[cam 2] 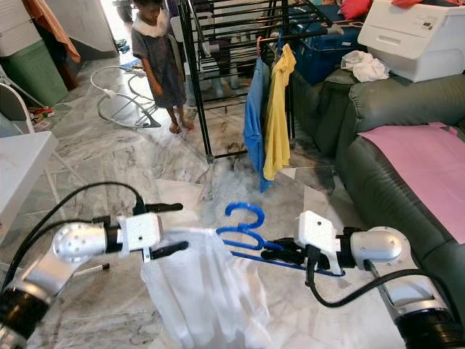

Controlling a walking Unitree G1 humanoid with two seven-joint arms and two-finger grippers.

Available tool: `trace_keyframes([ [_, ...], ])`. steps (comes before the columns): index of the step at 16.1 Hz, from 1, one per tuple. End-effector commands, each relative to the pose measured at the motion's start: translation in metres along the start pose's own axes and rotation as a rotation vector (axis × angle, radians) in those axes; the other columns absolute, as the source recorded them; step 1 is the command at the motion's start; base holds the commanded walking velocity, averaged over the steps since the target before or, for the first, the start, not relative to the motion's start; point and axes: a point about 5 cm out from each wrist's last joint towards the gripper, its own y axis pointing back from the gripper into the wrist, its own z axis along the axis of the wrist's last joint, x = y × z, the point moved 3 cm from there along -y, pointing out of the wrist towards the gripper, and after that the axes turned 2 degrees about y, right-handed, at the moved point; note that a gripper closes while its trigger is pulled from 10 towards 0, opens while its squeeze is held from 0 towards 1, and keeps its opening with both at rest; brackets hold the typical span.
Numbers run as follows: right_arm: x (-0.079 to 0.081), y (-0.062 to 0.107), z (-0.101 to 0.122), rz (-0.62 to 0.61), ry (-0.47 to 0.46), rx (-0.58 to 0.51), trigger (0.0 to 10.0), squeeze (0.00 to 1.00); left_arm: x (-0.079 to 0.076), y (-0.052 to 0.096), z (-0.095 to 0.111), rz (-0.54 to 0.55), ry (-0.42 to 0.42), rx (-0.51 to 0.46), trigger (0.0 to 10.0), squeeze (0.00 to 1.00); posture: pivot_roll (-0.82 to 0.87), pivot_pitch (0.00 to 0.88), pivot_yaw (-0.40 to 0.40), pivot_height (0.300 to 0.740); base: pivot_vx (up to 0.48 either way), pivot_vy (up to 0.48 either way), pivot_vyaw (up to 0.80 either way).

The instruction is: Hang hanger

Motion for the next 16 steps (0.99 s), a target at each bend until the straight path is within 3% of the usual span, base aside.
trace_keyframes([
  [1, -0.003, 0.001, 0.004, 0.027, 0.066, 0.009, 10.0, 0.00, 0.005, 0.002, 0.001, -0.016, 0.002, -0.006, 0.0, 0.00, -0.12, 0.000, 0.087, 0.740, 0.000, 0.000, 0.00],
  [8, -0.013, -0.001, 0.005, -0.013, 0.101, 0.007, 10.0, 0.00, -0.003, 0.005, -0.008, -0.148, 0.080, 0.036, 0.0, 0.00, -0.12, 0.000, 0.093, 0.740, 0.000, 0.000, 0.00],
  [16, -0.014, -0.004, 0.004, -0.026, 0.116, 0.000, 10.0, 0.00, -0.005, 0.003, -0.013, -0.186, 0.104, 0.061, 0.0, 0.00, -0.12, 0.000, 0.100, 0.740, 0.000, 0.000, 0.00],
])
